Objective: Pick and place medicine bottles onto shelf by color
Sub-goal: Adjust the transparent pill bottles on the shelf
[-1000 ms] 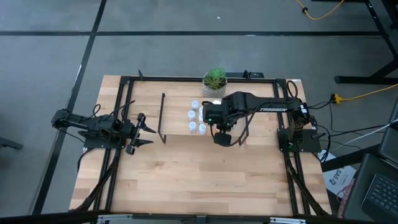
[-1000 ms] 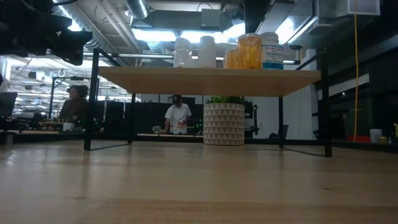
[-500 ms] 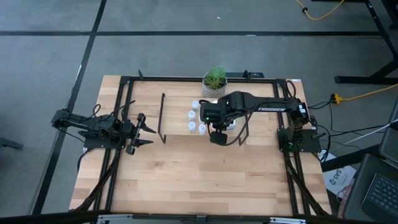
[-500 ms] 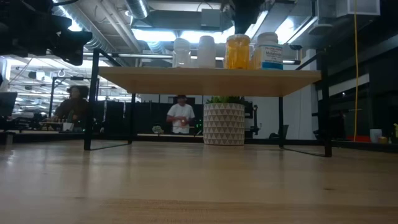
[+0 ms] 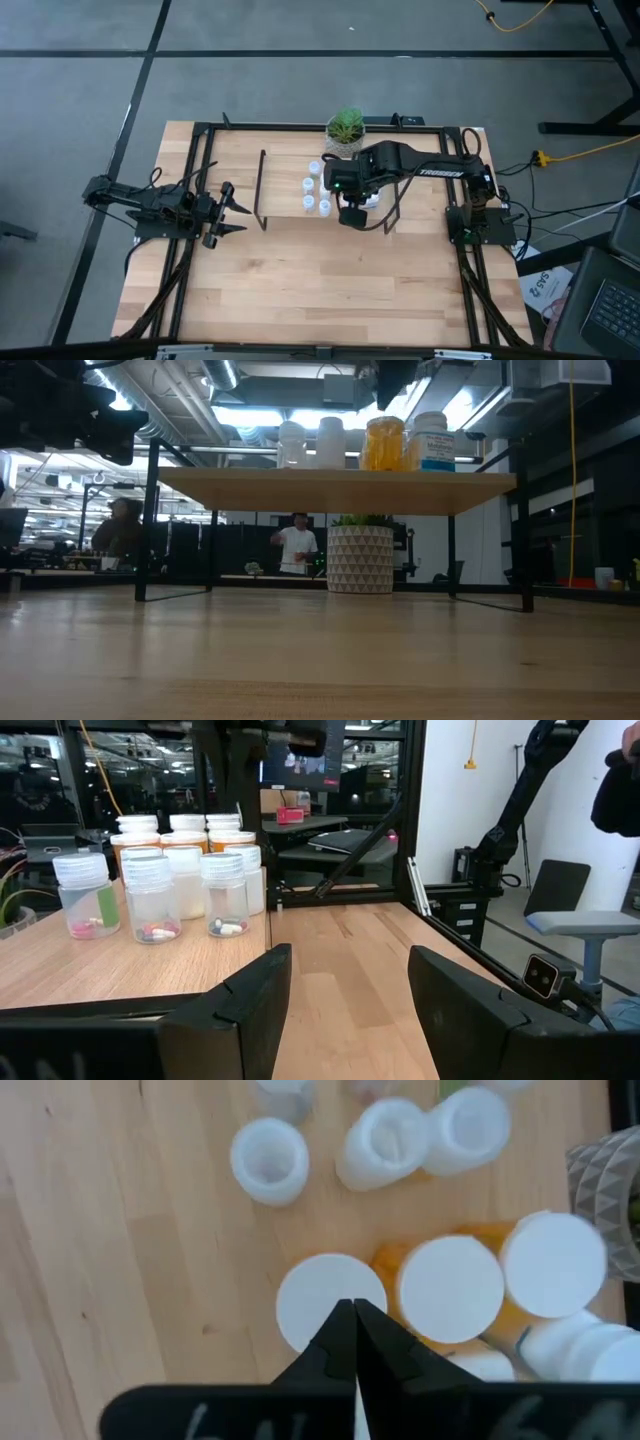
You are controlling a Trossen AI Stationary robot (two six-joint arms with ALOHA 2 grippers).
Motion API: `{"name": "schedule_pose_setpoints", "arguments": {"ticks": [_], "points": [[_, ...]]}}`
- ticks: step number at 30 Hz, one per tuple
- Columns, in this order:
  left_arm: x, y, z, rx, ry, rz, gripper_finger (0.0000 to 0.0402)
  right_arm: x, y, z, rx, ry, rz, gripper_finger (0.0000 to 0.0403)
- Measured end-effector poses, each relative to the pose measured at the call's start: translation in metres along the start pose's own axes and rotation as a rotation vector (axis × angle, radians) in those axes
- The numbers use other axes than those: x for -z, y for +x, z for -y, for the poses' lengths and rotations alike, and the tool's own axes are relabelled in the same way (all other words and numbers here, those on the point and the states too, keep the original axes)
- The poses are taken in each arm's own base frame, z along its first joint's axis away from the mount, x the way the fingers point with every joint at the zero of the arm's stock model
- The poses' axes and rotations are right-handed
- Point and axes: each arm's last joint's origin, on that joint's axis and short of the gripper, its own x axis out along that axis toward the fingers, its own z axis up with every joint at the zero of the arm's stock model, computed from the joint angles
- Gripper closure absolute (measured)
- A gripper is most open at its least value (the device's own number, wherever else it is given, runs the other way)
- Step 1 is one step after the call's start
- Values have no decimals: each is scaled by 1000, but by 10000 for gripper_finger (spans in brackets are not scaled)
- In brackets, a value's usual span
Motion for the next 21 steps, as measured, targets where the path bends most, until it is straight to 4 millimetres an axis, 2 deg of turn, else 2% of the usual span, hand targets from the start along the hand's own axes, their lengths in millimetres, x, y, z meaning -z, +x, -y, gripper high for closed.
{"name": "schedule_pose_setpoints", "arguments": {"ticks": [6,10,16,21], "points": [[0,0,0,0,0,0,205,4,-23,-7,-14,-74,36,402],[0,0,0,0,0,0,205,-3,-32,-7,-20,-140,132,402],[0,0,0,0,0,0,205,-19,-22,14,5,-176,221,402],[0,0,0,0,0,0,205,-32,-3,45,45,-142,271,402]]}}
